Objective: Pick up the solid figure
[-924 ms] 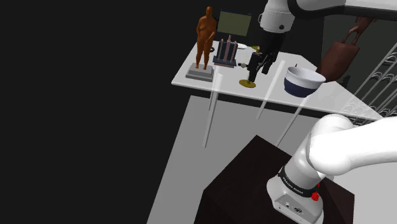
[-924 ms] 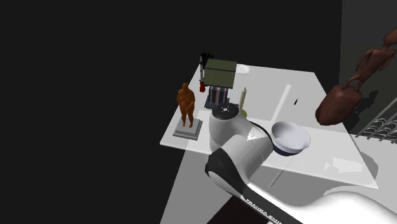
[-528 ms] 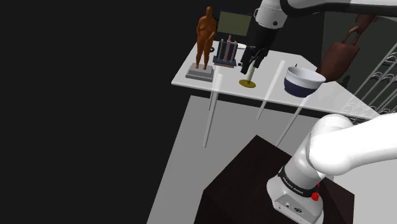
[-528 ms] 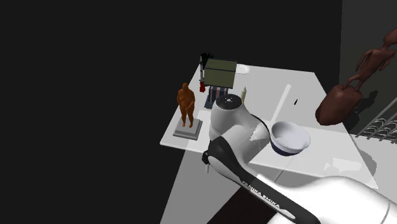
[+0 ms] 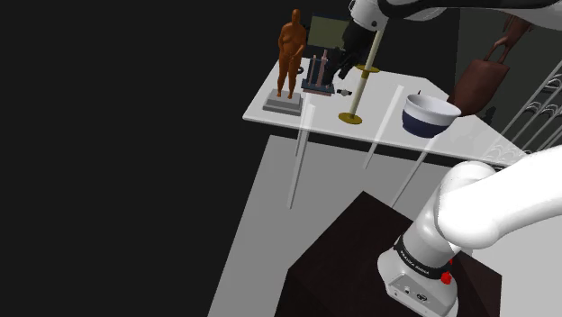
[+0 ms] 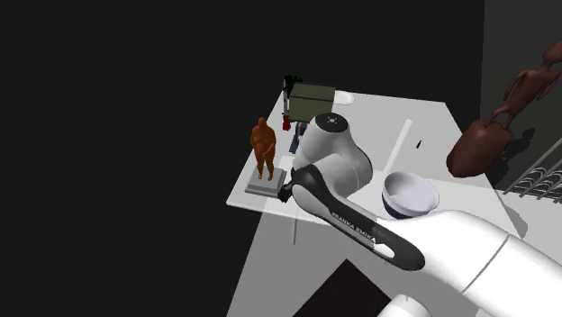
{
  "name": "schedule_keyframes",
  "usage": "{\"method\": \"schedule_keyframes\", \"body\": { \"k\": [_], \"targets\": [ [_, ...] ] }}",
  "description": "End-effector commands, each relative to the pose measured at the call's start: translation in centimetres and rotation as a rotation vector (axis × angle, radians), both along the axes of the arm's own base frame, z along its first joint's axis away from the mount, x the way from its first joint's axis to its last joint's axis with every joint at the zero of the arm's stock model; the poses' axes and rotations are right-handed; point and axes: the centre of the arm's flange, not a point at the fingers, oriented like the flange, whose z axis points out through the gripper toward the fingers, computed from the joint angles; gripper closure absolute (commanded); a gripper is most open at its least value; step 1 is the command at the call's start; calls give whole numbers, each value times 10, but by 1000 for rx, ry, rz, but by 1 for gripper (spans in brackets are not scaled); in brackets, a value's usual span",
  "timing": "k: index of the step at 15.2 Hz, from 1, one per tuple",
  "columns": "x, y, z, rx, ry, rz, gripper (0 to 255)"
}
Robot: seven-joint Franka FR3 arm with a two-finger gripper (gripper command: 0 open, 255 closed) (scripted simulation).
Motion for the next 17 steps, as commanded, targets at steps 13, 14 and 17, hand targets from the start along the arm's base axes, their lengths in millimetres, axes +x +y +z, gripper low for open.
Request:
{"method": "schedule_keyframes", "body": {
  "k": [13,14,17],
  "targets": [
    [114,-79,59,97,-339,130,0],
    [121,-84,64,104,-363,140,0],
    [134,-92,68,115,-401,154,0]
  ]
}}
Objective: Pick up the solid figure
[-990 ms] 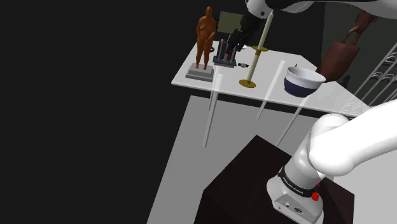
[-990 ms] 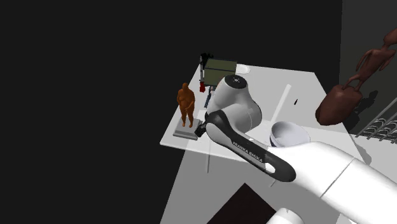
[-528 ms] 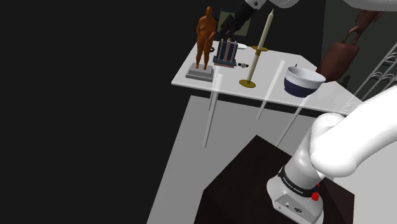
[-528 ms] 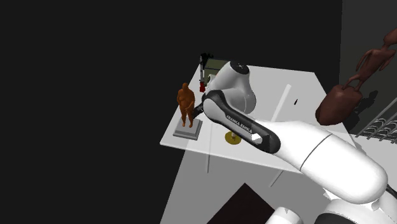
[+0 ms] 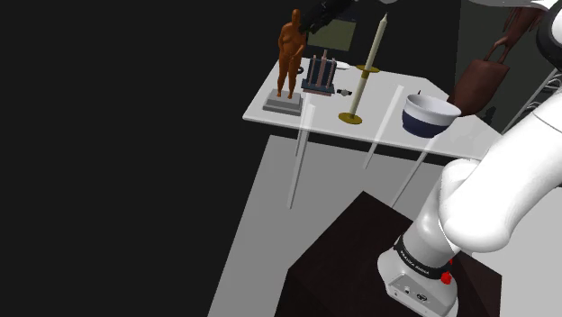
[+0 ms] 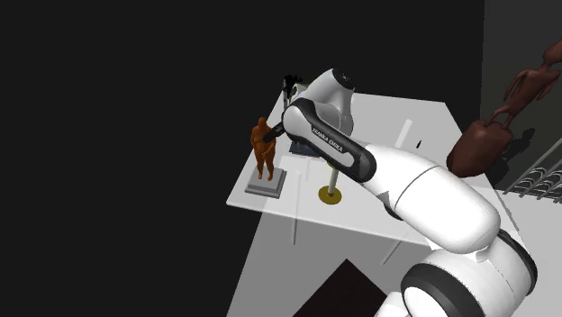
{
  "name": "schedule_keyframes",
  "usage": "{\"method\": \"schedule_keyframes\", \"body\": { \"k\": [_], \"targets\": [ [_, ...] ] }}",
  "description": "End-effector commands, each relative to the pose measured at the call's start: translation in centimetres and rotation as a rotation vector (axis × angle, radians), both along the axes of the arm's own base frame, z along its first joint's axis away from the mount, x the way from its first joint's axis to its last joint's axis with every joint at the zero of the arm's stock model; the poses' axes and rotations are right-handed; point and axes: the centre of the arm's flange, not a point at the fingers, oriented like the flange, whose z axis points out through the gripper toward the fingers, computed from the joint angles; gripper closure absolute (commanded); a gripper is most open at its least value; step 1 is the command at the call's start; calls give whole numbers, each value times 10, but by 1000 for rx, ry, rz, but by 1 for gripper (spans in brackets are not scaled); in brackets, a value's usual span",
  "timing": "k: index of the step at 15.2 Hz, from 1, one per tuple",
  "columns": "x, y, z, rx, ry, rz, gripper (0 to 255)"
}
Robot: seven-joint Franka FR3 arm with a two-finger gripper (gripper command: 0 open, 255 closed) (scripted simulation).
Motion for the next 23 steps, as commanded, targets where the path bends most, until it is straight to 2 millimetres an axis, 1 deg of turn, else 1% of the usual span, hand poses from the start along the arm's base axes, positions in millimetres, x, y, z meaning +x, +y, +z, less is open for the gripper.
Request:
{"method": "schedule_keyframes", "body": {
  "k": [1,6,8,9,18,23],
  "targets": [
    [4,-1,-6,2,-11,5,0],
    [4,-1,-32,2,-11,5,0],
    [4,-1,-35,2,-11,5,0],
    [5,-1,-35,2,-11,5,255],
    [4,-1,-35,2,-11,5,255],
    [4,-1,-9,2,-11,5,255]
  ]
}}
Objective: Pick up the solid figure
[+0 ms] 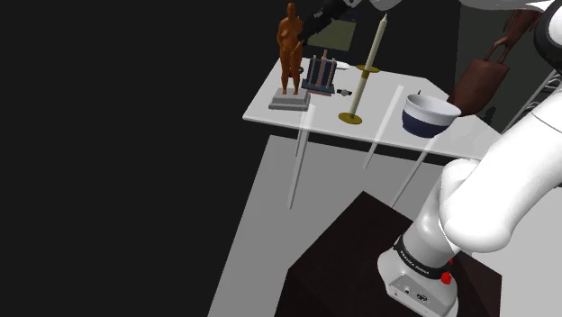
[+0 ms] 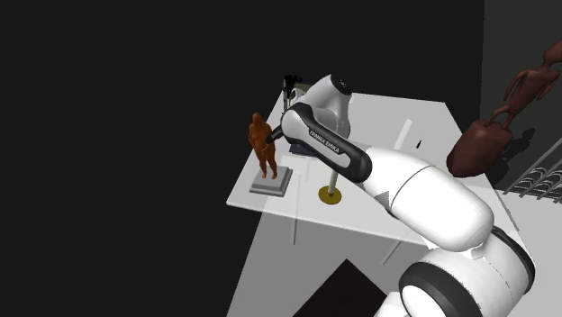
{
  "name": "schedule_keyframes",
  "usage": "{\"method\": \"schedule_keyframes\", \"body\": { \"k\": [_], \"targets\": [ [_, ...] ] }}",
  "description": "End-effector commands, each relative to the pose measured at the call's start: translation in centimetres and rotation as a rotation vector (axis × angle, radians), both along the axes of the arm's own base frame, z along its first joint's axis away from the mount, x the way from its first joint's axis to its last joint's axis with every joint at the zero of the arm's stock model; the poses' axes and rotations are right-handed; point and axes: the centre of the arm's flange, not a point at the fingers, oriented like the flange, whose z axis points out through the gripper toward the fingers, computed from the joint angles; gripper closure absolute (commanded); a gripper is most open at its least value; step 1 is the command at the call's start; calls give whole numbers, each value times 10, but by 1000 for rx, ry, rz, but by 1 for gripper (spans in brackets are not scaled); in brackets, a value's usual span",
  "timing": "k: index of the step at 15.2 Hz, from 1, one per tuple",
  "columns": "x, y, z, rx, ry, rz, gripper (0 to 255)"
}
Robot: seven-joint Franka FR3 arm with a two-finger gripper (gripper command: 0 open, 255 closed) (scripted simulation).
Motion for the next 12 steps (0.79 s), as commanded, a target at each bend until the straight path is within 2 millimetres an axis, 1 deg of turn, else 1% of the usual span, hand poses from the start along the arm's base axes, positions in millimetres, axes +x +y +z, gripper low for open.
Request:
{"method": "schedule_keyframes", "body": {
  "k": [1,10,12],
  "targets": [
    [0,-1,12,0,-2,0,255],
    [0,-1,60,0,-2,0,255],
    [0,-1,60,0,-2,0,255]
  ]
}}
